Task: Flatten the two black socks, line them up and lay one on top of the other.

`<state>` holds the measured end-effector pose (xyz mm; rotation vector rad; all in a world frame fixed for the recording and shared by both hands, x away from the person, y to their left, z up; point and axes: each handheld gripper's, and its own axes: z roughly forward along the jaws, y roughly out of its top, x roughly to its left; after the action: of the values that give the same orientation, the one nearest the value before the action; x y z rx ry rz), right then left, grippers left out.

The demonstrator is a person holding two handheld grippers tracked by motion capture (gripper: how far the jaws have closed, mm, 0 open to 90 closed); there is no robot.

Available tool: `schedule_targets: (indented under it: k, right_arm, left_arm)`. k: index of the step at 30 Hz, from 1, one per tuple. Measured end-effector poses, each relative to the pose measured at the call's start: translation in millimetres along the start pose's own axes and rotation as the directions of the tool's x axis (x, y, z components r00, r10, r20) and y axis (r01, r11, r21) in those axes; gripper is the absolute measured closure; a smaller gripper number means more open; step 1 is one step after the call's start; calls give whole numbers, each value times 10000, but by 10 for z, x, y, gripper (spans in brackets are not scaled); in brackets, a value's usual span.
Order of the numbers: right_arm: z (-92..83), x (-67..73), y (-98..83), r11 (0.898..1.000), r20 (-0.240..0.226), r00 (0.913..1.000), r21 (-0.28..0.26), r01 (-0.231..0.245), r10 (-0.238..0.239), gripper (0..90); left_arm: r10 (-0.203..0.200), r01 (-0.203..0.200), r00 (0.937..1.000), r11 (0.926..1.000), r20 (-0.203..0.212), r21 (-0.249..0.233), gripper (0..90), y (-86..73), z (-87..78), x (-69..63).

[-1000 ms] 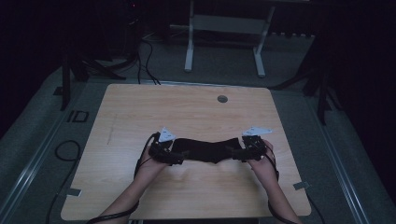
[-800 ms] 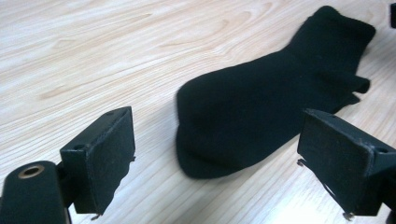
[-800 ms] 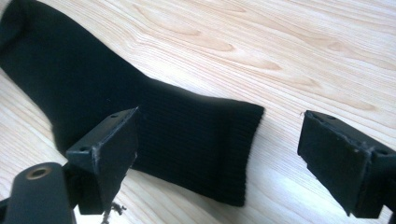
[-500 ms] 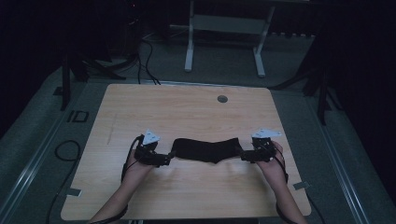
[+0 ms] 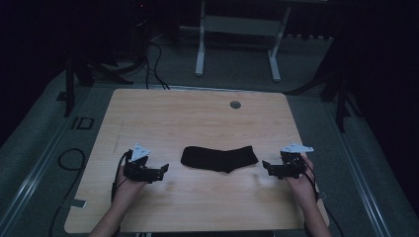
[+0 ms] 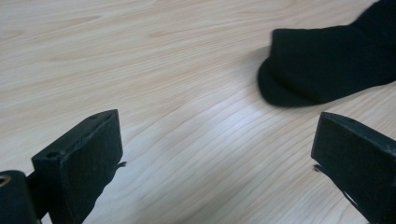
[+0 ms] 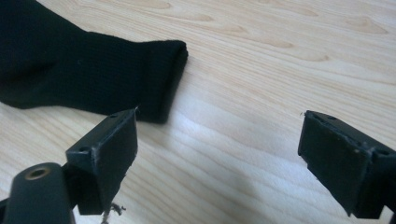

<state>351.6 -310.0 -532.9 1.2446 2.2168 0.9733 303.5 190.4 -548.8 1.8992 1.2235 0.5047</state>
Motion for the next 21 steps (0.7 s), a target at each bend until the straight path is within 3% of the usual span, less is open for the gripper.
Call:
schedule_targets:
  k: [14,21]
  right_arm:
    - [-160,-134,-269,9983,326,9978,-106,-578,581,108]
    - [-293,-212,-468,9960,487,9950,-204,-868,877,108]
  left_arm:
    - [-574,583,9952,9983,-794,90,22,-321,-266,255]
    - [-822,855,9883,9961,-1284,206,23,-508,-448,355]
